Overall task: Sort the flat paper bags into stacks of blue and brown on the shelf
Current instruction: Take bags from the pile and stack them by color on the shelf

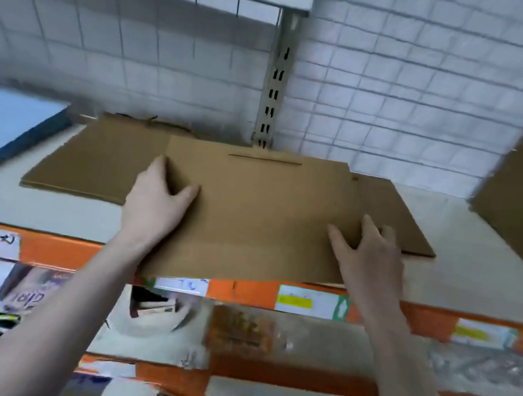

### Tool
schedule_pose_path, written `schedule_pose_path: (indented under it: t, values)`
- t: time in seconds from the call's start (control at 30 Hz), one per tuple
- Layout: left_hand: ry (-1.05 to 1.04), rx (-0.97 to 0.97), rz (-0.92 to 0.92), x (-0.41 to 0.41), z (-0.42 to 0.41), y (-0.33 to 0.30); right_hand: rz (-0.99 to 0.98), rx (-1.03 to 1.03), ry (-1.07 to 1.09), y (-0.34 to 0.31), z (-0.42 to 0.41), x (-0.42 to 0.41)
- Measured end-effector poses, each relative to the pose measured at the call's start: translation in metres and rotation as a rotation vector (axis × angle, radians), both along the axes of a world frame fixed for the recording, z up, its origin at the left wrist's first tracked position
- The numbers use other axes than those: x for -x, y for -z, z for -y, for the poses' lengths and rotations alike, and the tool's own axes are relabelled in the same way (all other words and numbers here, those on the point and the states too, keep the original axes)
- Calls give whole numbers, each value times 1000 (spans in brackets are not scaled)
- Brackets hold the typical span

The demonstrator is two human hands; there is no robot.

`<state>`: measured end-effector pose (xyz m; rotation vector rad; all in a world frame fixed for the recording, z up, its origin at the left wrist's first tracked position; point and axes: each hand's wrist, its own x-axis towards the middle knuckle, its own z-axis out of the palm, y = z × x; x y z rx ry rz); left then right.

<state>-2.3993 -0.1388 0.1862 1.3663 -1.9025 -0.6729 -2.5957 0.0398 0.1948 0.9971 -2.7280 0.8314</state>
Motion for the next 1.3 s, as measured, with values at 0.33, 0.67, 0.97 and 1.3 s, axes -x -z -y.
schedule_pose_path:
  t: [0.33,0.67,0.97,1.3]
  values:
    - [-87,-25,181,103,-64,-7,75,-38,-54,-3,-47,108]
    - [-17,7,290,151,-52,-4,96,-115,-28,5,-41,147]
    - [8,-68,324,167,-24,3,-5,-239,29,13,-13,149]
    - [102,-65,362,175,-5,20,0,-274,45,16,-14,163]
